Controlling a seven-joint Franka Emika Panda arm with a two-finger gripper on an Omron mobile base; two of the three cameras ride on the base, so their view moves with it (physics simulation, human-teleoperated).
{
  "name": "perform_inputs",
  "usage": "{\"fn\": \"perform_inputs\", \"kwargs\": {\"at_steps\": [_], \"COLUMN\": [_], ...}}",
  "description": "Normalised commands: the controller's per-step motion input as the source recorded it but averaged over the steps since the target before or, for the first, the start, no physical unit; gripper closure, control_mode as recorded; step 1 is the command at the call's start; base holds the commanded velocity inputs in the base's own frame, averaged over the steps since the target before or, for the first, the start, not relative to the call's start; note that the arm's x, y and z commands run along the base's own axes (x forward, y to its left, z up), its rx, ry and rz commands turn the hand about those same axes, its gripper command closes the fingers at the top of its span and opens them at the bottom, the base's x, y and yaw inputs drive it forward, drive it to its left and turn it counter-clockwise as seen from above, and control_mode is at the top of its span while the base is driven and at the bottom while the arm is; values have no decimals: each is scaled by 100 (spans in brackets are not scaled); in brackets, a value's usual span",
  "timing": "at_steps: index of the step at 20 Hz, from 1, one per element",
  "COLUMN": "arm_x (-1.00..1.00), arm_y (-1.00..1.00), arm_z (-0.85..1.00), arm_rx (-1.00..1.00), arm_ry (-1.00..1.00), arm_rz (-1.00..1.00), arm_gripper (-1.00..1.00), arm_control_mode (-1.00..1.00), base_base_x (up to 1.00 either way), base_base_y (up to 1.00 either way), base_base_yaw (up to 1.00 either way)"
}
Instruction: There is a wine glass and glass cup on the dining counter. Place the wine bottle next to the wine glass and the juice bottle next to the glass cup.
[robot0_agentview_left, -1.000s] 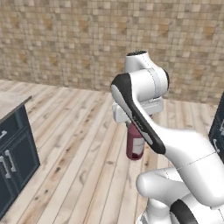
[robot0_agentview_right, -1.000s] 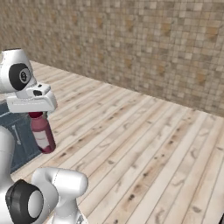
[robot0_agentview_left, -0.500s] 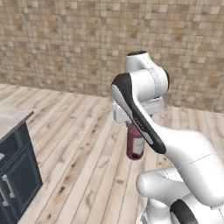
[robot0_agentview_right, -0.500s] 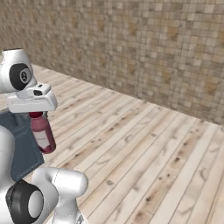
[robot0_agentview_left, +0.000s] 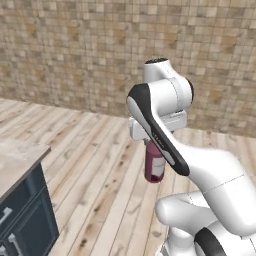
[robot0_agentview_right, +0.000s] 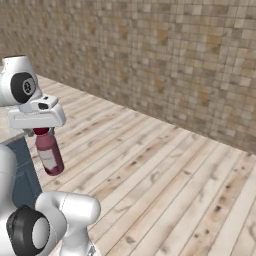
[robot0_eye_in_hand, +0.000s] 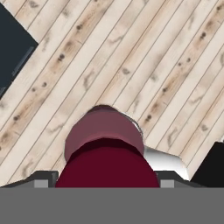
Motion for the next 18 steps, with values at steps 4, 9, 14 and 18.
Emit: {"fn": "perform_inputs", "kwargs": {"at_steps": [4,9,14,18], "arm_x": [0,0,0,0], "arm_y": [0,0,0,0], "arm_z": [0,0,0,0], "arm_rx": [0,0,0,0], "arm_ry": [0,0,0,0], "arm_rz": [0,0,0,0], "arm_gripper": [100,100,100,100], "arm_control_mode": [100,100,100,100], "base_base_x": [93,93,93,91], "base_base_y": [20,17,16,18], "base_base_yaw": [9,10,10,12]}}
